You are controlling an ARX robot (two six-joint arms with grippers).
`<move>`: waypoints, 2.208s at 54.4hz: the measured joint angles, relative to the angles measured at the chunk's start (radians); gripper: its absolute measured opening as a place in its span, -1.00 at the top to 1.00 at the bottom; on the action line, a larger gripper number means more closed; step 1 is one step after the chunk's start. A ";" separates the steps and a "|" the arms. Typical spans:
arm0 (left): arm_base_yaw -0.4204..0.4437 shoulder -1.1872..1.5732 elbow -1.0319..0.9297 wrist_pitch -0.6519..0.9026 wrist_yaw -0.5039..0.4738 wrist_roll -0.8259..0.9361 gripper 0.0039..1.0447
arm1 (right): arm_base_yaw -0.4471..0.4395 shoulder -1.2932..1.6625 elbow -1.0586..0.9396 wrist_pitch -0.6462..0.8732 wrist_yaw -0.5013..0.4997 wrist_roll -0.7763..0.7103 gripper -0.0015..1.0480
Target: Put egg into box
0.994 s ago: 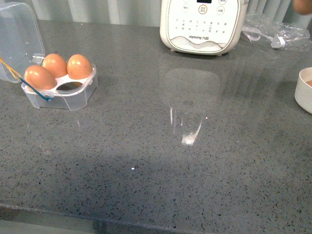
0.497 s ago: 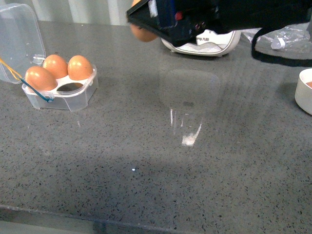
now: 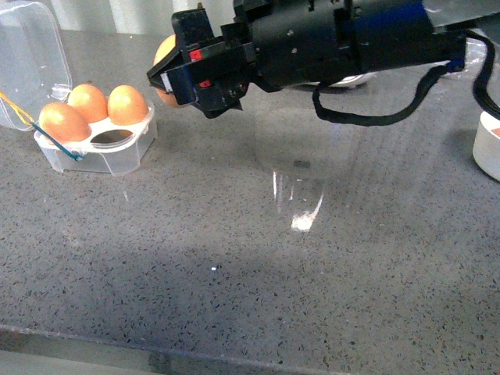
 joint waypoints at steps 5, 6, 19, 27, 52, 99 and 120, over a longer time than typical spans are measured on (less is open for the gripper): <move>0.000 0.000 0.000 0.000 0.000 0.000 -0.87 | 0.017 0.040 0.052 -0.023 0.003 -0.003 0.19; 0.000 0.000 0.000 0.000 0.000 0.000 -0.87 | 0.021 0.049 0.063 -0.028 0.003 -0.003 0.19; 0.000 0.000 0.000 0.000 0.000 0.000 -0.87 | 0.060 0.129 0.169 -0.072 0.020 -0.017 0.19; 0.000 0.000 0.000 0.000 0.000 0.000 -0.87 | 0.071 0.163 0.208 -0.086 0.035 -0.025 0.19; 0.000 0.000 0.000 0.000 0.000 0.000 -0.88 | 0.096 0.214 0.291 -0.124 0.051 -0.041 0.19; 0.000 0.000 0.000 0.000 0.000 0.000 -0.88 | 0.110 0.232 0.306 -0.142 0.047 -0.068 -0.89; 0.000 0.000 0.000 0.000 0.000 0.000 -0.87 | -0.034 0.003 0.085 0.037 0.135 0.035 -0.86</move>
